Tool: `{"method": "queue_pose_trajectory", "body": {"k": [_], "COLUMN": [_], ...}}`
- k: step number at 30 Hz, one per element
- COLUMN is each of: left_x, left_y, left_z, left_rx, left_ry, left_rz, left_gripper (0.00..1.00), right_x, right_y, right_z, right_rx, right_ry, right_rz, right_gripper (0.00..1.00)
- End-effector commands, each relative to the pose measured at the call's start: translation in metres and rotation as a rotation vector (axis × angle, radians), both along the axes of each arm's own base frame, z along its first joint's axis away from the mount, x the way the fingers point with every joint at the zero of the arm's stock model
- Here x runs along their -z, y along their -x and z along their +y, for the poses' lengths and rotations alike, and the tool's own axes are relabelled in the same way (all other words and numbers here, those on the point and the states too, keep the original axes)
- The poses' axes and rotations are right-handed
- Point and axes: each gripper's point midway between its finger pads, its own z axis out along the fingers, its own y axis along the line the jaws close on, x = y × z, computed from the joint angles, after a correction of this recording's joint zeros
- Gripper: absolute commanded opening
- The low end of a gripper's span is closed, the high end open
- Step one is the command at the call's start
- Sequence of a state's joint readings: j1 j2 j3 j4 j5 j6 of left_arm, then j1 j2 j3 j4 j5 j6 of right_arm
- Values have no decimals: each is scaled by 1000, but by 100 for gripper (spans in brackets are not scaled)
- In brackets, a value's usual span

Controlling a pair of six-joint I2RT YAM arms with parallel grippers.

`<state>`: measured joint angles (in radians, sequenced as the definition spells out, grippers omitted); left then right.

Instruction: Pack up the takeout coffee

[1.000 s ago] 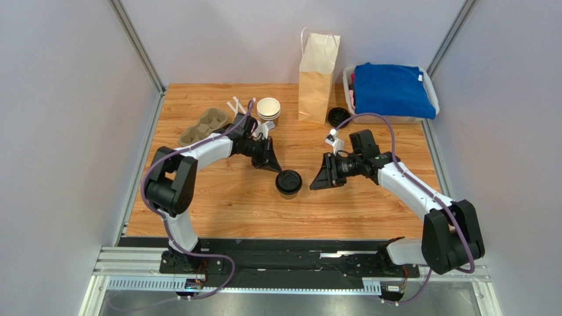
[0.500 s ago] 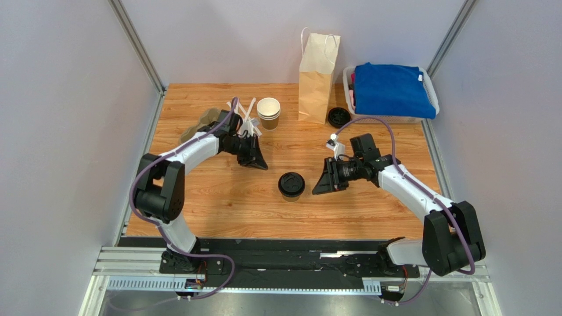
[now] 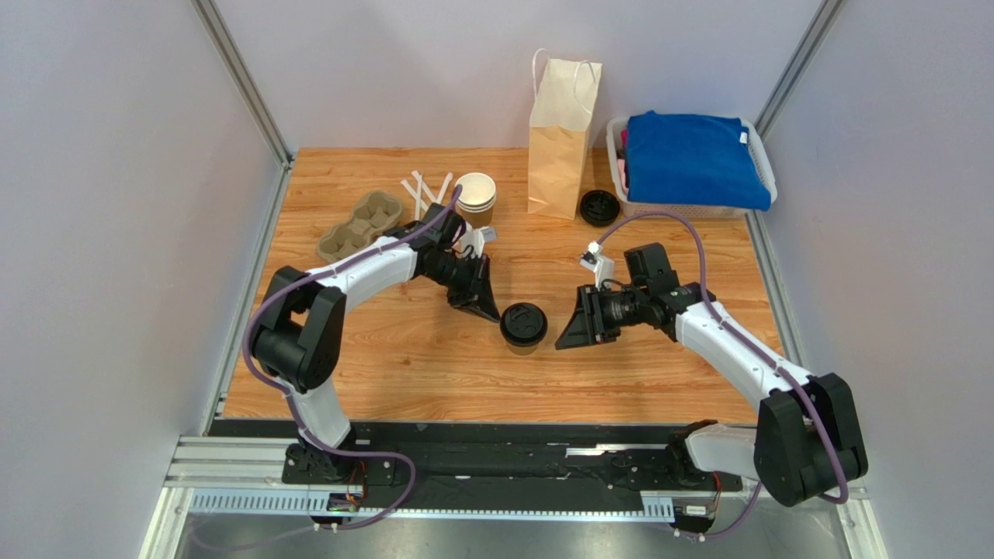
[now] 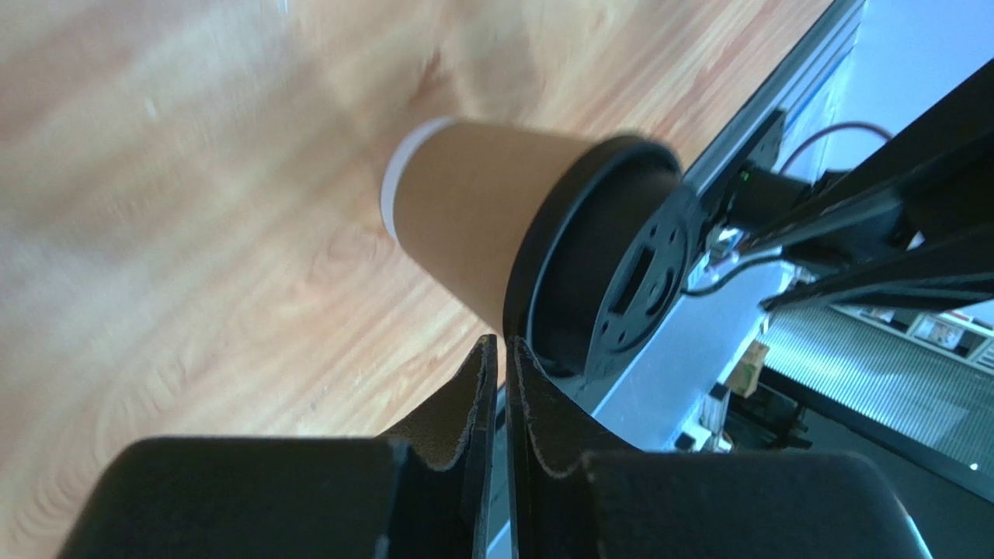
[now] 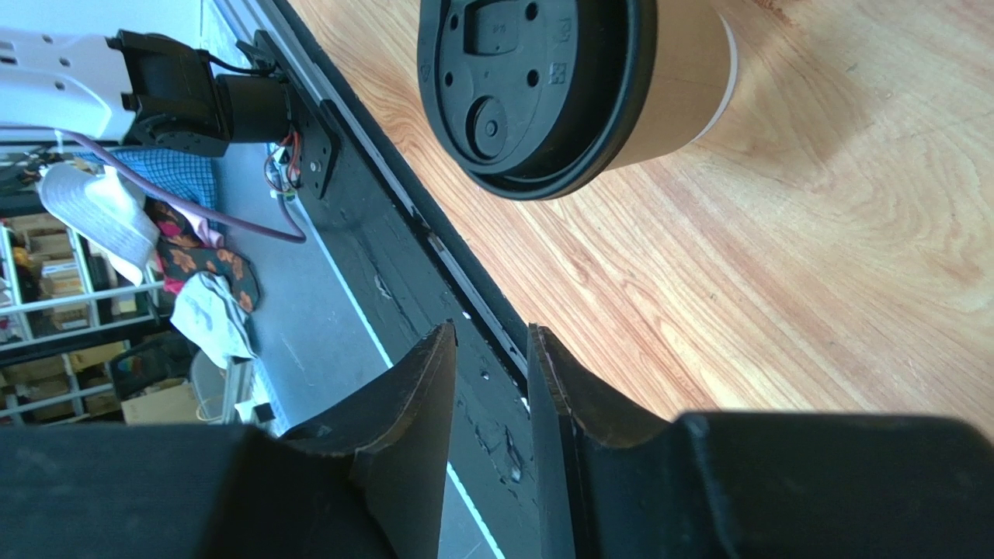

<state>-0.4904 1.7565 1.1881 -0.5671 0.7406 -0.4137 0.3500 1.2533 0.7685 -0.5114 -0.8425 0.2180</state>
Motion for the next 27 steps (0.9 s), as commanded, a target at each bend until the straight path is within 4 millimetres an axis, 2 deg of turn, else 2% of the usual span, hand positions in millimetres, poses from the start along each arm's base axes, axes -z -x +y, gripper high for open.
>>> {"method": "queue_pose_trajectory", "body": {"k": [1, 12, 16, 20, 21, 23, 24, 25, 27], "left_x": [-16, -28, -45, -57, -64, -58, -64, -54, -57], "left_y": [-27, -52, -66, -77, -82, -80, -83, -75, -71], "left_z": [-23, -67, -73, -55, -44, -28, -14, -5, 10], "left_rx": [3, 27, 53, 15, -12, -46, -79, -96, -124], "left_ry": [66, 183, 212, 226, 230, 218, 219, 207, 206], "left_rz": [-57, -90, -148, -174, -187, -164, -175, -138, -140], "left_gripper": [14, 15, 20, 30, 33, 36, 38, 38, 39], "right_x": [-2, 8, 12, 16, 17, 19, 19, 23, 23], "right_y": [-3, -6, -7, -6, -7, -11, -12, -16, -20], "right_z": [-3, -7, -2, 9, 11, 16, 18, 18, 23], "right_rx": [-15, -18, -18, -40, -35, -24, -17, -2, 3], "right_ry": [2, 20, 20, 38, 44, 54, 56, 74, 72], "right_rz": [-99, -168, -216, -280, -291, -324, -334, -341, -369], "right_gripper": [33, 34, 35, 36, 36, 36, 35, 35, 35]}}
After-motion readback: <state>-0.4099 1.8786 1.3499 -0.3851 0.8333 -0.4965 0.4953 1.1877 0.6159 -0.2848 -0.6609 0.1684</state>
